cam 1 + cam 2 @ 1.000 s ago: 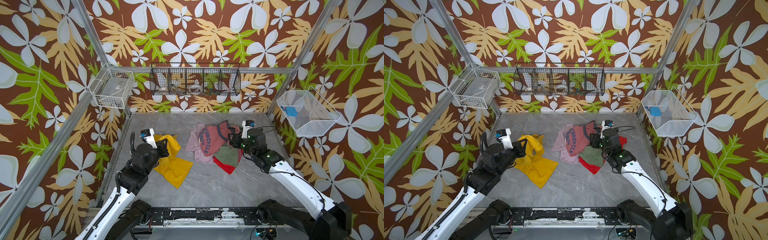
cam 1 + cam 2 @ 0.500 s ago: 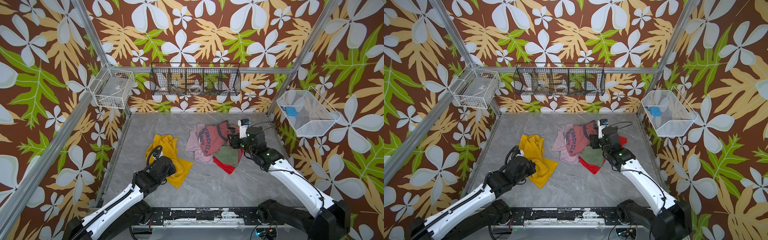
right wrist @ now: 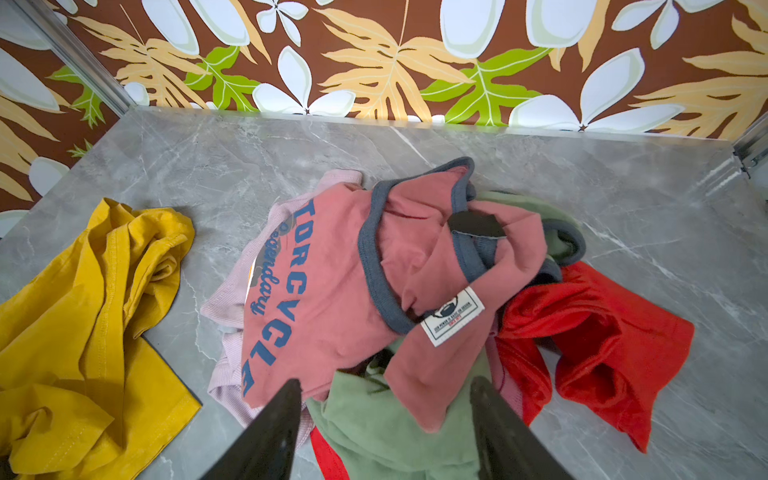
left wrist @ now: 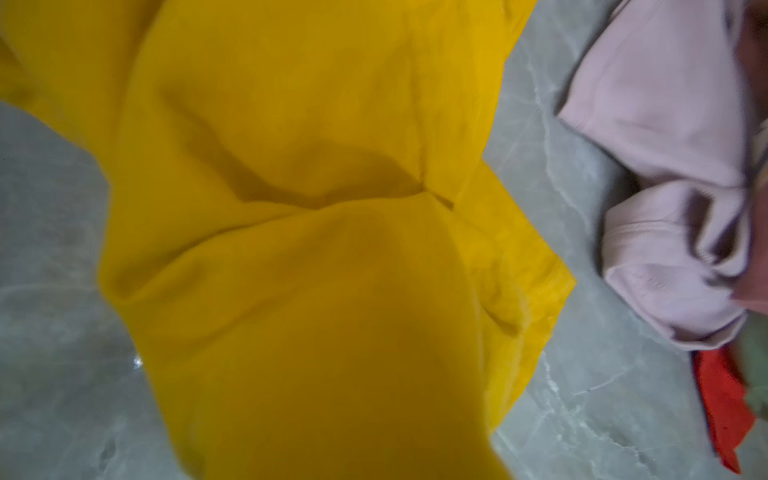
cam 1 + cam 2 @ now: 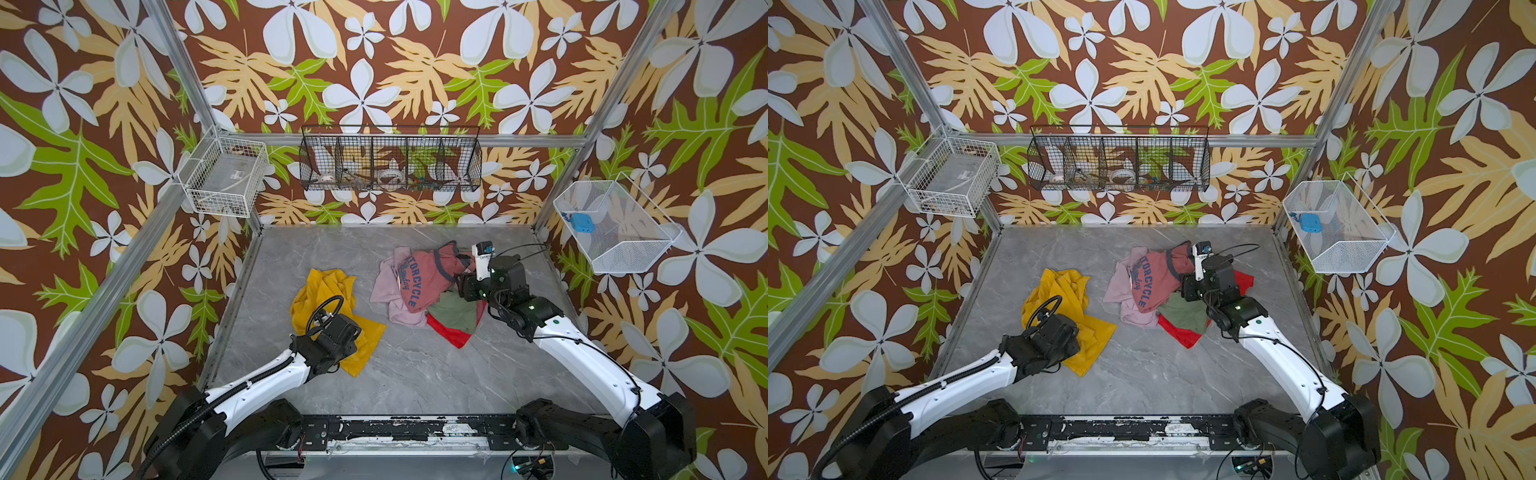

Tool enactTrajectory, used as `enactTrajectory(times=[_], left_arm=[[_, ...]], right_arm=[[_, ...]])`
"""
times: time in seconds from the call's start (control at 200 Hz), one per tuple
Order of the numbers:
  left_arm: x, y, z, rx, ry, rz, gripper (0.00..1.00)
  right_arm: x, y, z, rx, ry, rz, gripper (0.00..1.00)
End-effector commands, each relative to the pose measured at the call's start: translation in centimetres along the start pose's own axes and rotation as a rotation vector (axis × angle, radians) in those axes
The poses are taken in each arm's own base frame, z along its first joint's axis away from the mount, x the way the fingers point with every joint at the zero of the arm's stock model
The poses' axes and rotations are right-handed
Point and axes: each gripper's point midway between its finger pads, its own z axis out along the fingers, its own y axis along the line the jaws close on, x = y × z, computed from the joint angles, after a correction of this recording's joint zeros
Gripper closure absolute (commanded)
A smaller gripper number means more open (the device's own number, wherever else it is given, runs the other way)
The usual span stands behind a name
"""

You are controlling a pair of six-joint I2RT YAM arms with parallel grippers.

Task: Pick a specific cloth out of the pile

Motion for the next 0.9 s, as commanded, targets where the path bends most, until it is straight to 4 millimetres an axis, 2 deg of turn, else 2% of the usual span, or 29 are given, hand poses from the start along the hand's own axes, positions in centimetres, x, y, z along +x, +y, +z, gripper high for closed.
enactTrajectory(times=[0.0,0.085,0.17,0.215,0.27,0.385,0.536,0.646,0.741,0.896], left_arm=[[1.5,1.4,0.8,-0.052,0.038,-0.003,0.53],[2.1,1.7,1.1,-0.064,0.052,-0.009,0.45],[1.9,0.9,0.7,-0.075,0.033,0.034,0.37],[1.7,0.4,0.3,-0.094,0.018,0.077,0.31],[1.6,0.2,-0.1,-0.141,0.007,0.121,0.17],[1.5,-0.5,-0.9,-0.230,-0.024,0.205,0.10],[1.5,-1.9,-1.8,-0.265,-0.053,0.268,0.09],[1.2,-2.0,-2.2,-0.299,-0.065,0.299,0.08],[0.5,-2.5,-3.1,-0.303,-0.085,0.321,0.08],[-1.1,-4.5,-4.7,-0.258,-0.132,0.421,0.07]], right_arm=[[-0.3,-0.6,-0.2,0.030,-0.010,-0.014,0.34],[-0.3,-0.6,-0.2,0.034,-0.014,-0.018,0.33],[-0.5,-0.6,-0.1,0.033,-0.014,-0.020,0.33],[-0.7,-0.6,0.0,0.034,-0.016,-0.022,0.32],[-0.7,-0.6,0.1,0.036,-0.014,-0.025,0.32],[-0.9,-0.6,0.1,0.041,-0.014,-0.037,0.31],[-0.9,-0.8,-0.1,0.048,-0.014,-0.048,0.29],[-0.8,-0.9,-0.2,0.052,-0.012,-0.051,0.28],[-0.6,-0.9,-0.2,0.051,-0.010,-0.052,0.27],[-0.6,-1.0,-0.4,0.056,-0.014,-0.056,0.27]])
